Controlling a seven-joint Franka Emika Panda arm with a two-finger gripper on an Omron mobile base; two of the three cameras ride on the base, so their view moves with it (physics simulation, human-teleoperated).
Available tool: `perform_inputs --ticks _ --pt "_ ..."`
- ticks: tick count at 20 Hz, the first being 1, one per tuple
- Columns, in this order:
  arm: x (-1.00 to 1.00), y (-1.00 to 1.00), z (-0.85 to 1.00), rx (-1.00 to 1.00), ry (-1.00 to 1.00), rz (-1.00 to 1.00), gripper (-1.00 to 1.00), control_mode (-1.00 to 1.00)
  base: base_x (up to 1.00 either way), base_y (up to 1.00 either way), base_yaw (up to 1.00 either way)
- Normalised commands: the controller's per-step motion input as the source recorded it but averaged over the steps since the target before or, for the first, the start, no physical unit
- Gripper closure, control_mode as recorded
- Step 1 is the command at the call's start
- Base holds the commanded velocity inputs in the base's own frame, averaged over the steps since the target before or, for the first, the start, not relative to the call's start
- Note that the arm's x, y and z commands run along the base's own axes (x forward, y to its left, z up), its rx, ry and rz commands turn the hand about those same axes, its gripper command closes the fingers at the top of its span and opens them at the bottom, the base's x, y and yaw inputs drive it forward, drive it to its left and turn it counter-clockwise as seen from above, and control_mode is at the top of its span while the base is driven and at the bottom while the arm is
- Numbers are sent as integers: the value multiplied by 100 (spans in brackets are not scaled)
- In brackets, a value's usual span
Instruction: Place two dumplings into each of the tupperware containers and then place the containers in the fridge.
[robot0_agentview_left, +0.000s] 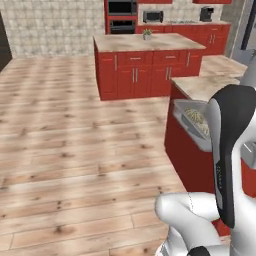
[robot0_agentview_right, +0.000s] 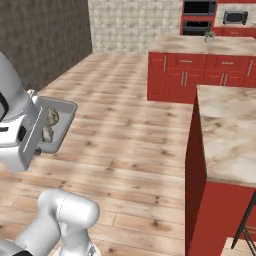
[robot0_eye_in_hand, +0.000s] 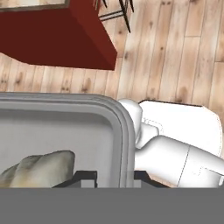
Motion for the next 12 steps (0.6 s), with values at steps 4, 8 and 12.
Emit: perform_inputs --ticks 4,8,12 --pt "0 0 0 0 0 0 100 100 100 97 -10" --pt "0 0 0 0 0 0 100 100 100 91 -13" --pt "0 0 0 0 0 0 100 100 100 64 -14"
